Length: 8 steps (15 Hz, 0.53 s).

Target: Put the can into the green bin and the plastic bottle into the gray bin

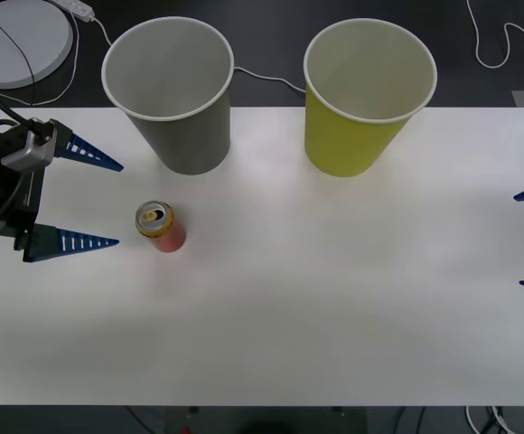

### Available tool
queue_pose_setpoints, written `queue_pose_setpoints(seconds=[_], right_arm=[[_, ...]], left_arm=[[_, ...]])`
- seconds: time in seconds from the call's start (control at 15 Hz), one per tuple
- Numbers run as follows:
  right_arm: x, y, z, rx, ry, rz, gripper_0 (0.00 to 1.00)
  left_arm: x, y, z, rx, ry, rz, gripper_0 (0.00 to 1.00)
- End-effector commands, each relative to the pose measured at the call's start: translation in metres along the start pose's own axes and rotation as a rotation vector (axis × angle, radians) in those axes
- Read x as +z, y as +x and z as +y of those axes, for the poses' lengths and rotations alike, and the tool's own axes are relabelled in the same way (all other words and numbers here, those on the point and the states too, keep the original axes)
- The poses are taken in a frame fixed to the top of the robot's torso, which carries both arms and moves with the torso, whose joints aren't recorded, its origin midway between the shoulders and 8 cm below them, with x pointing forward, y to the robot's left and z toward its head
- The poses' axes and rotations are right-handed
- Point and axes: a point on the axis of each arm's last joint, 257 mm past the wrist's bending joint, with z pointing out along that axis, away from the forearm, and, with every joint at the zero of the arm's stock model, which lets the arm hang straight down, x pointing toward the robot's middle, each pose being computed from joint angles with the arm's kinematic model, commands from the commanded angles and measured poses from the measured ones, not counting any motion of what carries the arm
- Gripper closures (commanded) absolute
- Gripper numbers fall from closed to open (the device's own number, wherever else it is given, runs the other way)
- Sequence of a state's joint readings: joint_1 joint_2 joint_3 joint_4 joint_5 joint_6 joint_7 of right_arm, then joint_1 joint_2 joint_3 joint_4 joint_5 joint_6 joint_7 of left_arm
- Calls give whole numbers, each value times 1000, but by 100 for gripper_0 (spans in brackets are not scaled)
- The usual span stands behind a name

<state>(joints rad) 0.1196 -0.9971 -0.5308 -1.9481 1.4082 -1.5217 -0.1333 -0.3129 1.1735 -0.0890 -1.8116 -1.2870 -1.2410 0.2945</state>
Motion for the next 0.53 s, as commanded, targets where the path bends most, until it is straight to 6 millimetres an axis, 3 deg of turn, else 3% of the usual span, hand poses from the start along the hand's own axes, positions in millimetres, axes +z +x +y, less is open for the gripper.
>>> queue_pose_setpoints(seconds=[0.07, 0.27, 0.33, 0.53], right_arm=[[0, 0, 0, 0, 0, 0, 0], [0, 0, 0, 0, 0, 0, 0], [0, 0, 0, 0, 0, 0, 0], [0, 0, 0, 0, 0, 0, 0]], left_arm=[[0, 0, 0, 0, 0, 0, 0], [0, 0, 0, 0, 0, 0, 0], [11, 12, -20, -43, 50, 0, 0], [9, 11, -20, -50, 51, -9, 0]])
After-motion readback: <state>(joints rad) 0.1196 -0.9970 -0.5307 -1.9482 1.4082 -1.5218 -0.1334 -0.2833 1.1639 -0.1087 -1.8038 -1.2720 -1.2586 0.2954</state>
